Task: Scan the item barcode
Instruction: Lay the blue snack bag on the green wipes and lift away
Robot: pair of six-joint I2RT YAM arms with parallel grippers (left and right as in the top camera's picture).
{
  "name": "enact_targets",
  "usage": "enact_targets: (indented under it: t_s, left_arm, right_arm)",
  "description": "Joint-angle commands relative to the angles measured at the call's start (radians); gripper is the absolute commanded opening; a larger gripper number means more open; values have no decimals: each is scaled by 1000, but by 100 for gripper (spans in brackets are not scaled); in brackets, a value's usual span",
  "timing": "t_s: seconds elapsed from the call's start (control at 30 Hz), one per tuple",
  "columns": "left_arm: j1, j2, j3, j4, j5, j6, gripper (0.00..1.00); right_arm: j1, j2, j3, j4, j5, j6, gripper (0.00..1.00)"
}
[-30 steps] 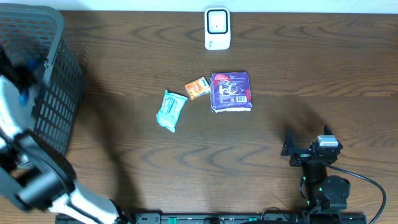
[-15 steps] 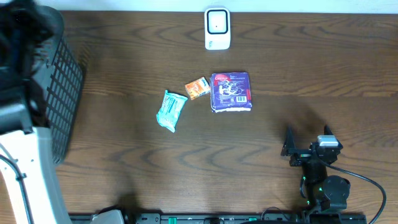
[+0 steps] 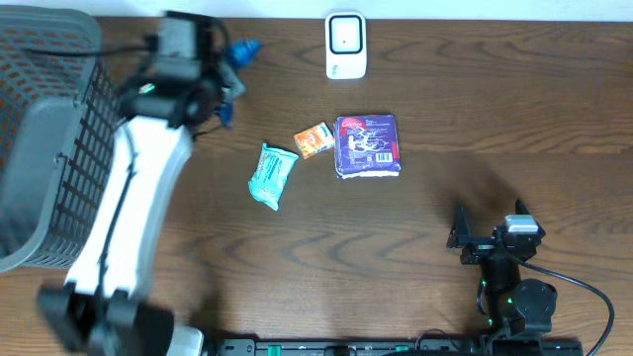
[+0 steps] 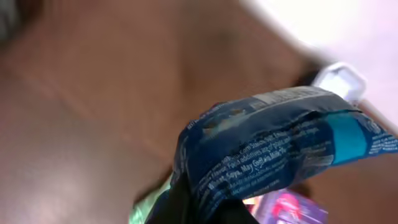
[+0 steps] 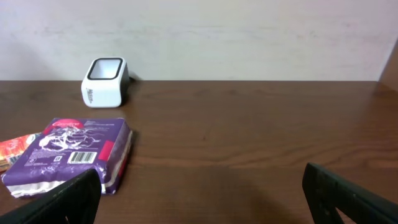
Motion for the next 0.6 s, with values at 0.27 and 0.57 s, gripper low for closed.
enact_targets:
  t_s: [0.27, 0.57]
  left_arm:
    - [-115, 312, 9, -3, -53, -241, 8]
    - [-113, 274, 10, -3, -37, -159, 59]
  right_arm:
    - [8, -5, -3, -3, 8, -14, 99]
    - [8, -5, -3, -3, 8, -14, 99]
